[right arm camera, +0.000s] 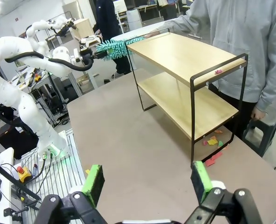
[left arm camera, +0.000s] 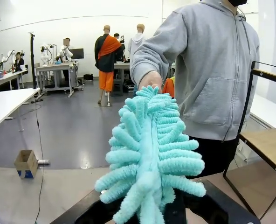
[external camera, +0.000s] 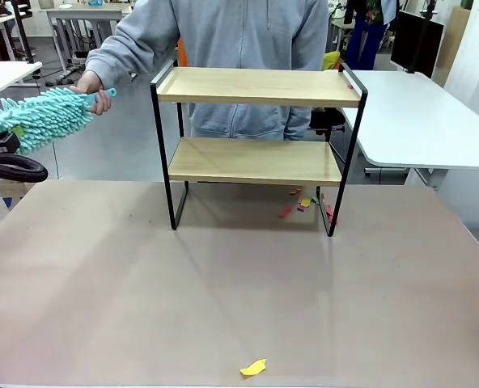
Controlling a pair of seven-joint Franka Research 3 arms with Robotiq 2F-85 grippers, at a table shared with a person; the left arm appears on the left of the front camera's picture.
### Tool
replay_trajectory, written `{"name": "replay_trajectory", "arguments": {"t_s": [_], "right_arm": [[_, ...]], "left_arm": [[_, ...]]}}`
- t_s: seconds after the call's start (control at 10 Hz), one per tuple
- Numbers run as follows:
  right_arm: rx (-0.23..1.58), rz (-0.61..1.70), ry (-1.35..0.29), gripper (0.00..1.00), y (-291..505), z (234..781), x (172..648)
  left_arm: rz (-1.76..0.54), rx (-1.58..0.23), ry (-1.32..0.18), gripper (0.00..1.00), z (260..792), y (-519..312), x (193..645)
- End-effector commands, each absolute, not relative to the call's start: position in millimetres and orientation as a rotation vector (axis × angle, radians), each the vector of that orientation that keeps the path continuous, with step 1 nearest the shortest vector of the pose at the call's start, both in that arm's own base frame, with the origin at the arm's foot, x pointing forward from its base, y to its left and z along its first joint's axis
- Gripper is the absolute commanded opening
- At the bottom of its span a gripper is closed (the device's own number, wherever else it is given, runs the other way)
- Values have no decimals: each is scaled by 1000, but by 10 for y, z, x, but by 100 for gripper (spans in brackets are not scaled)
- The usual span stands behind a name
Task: Clean the shelf.
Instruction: Hand the Duster back to the human.
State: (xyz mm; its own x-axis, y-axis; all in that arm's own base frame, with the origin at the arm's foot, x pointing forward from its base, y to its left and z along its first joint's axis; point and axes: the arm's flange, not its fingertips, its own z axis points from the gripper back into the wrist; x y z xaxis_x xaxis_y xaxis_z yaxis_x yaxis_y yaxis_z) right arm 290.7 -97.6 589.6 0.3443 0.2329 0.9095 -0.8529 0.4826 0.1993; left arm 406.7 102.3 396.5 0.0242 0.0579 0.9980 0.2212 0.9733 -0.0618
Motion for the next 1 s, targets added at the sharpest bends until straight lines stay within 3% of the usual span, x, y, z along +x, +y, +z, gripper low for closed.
{"name": "replay_trajectory", "arguments": {"t_s": [0.0, 0.1, 0.2, 0.3, 0.4, 0.5, 0.6, 0.9], "right_arm": [[779, 820, -995, 100, -980, 5918, 2931], [779, 820, -995, 100, -980, 5918, 2931], [779, 820, -995, 100, -980, 5918, 2931], [779, 820, -995, 100, -980, 5918, 2931], [779, 820, -995, 100, -980, 5918, 2931], [779, 820, -995, 100, -980, 5918, 2931], [779, 820, -995, 100, -980, 5918, 2931], [779, 820, -995, 100, -980, 5918, 2931]], "left_arm": [[-124, -232, -1561, 17, 3987, 1025, 4043], [-124, -232, -1561, 17, 3987, 1025, 4043], [-129, -224, -1547, 73, 3967, 1021, 4069], [-145, -219, -1550, 73, 4033, 990, 4024], [-136, -239, -1532, 100, 4132, 1013, 3985], [-124, -245, -1515, 78, 4201, 1069, 4008], [-109, -260, -1492, 100, 4269, 1123, 3984], [-37, -388, -1550, 100, 4937, 1419, 3793]]}}
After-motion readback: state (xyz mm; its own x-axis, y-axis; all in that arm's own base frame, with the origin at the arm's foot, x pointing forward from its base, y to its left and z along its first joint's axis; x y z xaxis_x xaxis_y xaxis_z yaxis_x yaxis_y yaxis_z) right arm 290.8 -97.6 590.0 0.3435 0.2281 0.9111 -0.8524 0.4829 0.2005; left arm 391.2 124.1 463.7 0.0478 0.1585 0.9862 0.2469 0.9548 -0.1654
